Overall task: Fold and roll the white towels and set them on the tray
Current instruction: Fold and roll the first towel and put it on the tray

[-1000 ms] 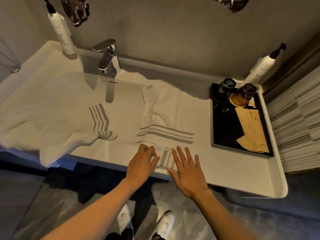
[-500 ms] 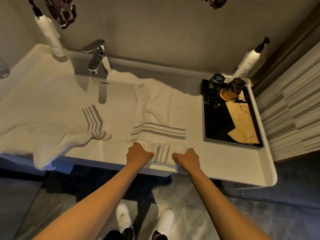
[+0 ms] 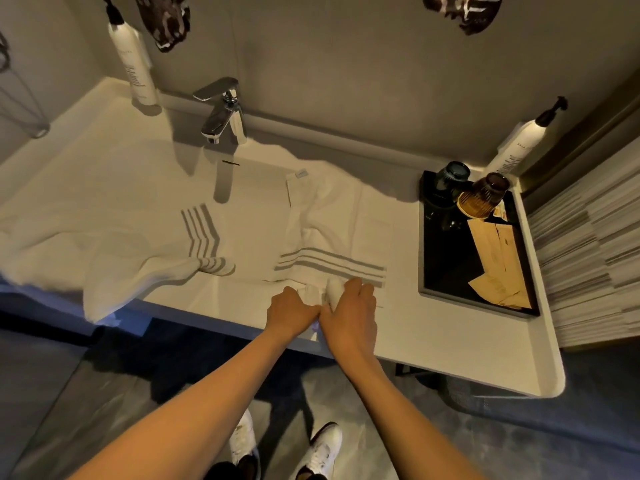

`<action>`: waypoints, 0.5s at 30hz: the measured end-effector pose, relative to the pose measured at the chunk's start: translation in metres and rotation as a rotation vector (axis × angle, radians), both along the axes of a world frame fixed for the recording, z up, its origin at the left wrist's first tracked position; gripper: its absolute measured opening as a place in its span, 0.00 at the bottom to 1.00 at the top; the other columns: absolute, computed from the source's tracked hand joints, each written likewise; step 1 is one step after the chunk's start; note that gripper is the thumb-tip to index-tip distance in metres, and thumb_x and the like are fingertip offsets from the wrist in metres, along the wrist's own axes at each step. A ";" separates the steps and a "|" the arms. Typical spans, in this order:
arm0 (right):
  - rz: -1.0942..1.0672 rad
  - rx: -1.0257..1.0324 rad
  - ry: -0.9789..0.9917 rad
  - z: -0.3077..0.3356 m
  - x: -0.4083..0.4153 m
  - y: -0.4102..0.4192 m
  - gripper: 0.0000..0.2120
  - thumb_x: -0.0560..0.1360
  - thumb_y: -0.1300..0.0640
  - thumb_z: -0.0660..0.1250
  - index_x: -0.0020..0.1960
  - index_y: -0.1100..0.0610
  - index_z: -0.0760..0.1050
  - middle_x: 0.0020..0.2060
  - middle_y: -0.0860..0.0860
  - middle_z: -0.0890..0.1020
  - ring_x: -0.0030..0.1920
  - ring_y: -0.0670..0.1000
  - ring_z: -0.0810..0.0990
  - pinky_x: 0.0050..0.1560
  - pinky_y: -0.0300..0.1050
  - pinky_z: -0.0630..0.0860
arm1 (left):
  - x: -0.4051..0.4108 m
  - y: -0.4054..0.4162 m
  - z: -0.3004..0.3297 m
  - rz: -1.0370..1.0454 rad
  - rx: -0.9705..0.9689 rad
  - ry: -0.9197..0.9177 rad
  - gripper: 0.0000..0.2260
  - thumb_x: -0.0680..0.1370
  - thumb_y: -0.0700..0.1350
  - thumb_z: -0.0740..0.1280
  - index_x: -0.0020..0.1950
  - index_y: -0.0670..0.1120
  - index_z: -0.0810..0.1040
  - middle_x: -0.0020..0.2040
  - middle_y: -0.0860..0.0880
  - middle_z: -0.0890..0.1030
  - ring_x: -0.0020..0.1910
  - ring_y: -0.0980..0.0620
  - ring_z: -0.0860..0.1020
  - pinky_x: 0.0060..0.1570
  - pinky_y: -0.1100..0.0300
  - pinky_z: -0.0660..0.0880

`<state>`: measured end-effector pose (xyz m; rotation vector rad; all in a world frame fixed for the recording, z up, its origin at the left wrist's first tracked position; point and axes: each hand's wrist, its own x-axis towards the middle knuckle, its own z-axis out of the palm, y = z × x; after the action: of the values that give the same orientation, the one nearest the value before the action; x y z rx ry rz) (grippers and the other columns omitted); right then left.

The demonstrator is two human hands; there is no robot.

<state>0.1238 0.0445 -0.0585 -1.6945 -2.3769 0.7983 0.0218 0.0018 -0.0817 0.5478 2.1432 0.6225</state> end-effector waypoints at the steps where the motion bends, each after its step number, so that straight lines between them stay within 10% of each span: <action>1: -0.023 -0.021 0.014 0.000 0.002 0.004 0.20 0.74 0.55 0.65 0.64 0.57 0.66 0.59 0.55 0.70 0.59 0.56 0.71 0.45 0.46 0.69 | -0.001 0.000 0.001 -0.011 -0.004 -0.039 0.15 0.76 0.56 0.68 0.48 0.44 0.79 0.45 0.49 0.81 0.48 0.49 0.79 0.45 0.59 0.73; 5: -0.058 -0.092 0.115 -0.005 0.012 0.016 0.18 0.73 0.56 0.66 0.61 0.57 0.68 0.57 0.55 0.72 0.58 0.56 0.73 0.52 0.52 0.76 | 0.003 0.004 -0.003 -0.016 -0.089 -0.038 0.45 0.68 0.67 0.70 0.74 0.38 0.66 0.70 0.42 0.72 0.66 0.44 0.74 0.59 0.60 0.71; 15: -0.193 -0.128 0.225 -0.008 0.022 0.021 0.12 0.74 0.63 0.65 0.56 0.60 0.69 0.52 0.56 0.74 0.50 0.54 0.75 0.47 0.42 0.69 | 0.018 0.008 -0.004 0.017 -0.145 0.144 0.42 0.68 0.66 0.72 0.71 0.43 0.62 0.67 0.42 0.72 0.64 0.41 0.75 0.56 0.50 0.74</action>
<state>0.1460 0.0652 -0.0661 -1.7430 -2.0203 1.0636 0.0396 0.0102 -0.0862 0.5089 2.3087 0.4439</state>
